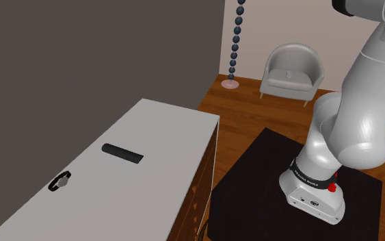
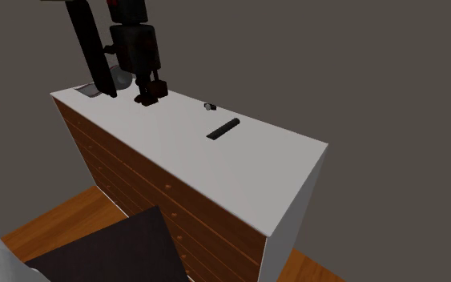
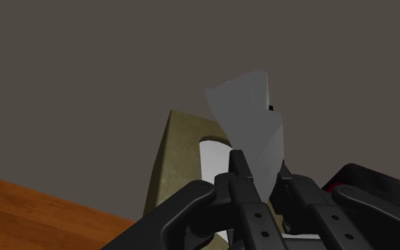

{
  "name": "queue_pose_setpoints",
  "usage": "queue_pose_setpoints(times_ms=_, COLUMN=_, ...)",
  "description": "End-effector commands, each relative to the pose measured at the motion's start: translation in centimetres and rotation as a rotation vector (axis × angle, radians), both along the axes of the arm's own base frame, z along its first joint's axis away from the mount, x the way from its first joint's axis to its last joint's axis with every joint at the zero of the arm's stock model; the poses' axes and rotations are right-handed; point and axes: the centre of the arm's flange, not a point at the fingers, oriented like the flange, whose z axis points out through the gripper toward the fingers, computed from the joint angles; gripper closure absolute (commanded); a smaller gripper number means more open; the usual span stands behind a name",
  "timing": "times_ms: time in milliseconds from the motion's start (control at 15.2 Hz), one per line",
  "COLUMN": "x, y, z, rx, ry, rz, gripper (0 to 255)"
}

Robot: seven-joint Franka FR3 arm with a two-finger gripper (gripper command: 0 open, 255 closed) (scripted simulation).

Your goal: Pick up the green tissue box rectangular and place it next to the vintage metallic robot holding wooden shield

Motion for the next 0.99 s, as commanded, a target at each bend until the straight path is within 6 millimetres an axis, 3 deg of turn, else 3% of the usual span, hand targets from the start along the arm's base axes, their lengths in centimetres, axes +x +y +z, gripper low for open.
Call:
queue_pose_setpoints(times_ms=0, x=0.0, y=0.0, z=-1.2, rx=0.0, ry=0.0, rz=0.0, gripper=255)
queue_pose_setpoints(times_ms=924, x=0.0, y=0.0, z=-8.6, rx=0.0, ry=0.0, rz=0.0, gripper=255)
